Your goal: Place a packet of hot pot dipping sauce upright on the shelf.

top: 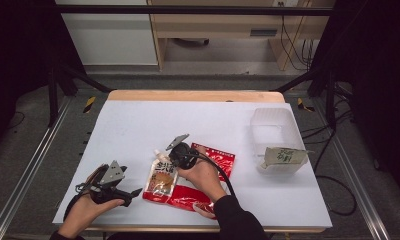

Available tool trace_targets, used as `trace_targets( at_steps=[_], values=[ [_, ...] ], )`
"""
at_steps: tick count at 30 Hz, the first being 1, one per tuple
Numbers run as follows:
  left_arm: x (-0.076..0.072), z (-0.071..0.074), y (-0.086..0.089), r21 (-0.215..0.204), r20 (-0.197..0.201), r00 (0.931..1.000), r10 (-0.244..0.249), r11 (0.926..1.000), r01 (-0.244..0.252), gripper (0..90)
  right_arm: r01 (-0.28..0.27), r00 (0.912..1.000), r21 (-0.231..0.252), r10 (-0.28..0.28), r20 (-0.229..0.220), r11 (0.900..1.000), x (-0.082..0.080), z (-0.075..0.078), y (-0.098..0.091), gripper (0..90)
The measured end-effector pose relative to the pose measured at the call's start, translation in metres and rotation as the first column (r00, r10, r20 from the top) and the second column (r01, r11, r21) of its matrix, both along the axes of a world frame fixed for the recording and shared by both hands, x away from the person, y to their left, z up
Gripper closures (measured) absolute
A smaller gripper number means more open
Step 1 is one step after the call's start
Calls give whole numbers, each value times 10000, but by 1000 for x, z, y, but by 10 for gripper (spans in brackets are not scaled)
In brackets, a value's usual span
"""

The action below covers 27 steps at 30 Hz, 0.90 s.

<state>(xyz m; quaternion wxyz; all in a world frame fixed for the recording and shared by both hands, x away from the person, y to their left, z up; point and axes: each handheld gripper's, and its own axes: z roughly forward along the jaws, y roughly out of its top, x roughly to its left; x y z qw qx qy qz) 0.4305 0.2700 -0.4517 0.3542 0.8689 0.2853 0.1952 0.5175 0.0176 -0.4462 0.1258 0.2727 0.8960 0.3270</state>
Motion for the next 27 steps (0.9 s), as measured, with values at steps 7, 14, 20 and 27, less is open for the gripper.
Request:
trace_targets(
  at_steps=[7,14,20,27],
  values=[
    [-3,15,-2,-125,212,9997,-146,9998,148,85,-365,9987,691,339,380,9969,-18,32,-15,900],
    [-3,37,-2,-99,397,9989,-241,9997,245,97,-1082,9914,1257,978,864,9862,-34,67,-21,900],
    [1,63,-1,-32,658,9969,-436,9990,439,106,-1642,9821,1488,1476,1166,9751,-42,90,-17,900],
    [12,84,-7,-222,743,9953,-621,9977,639,140,-1920,9748,1280,1740,1394,9730,-40,100,-16,900]
  ],
)
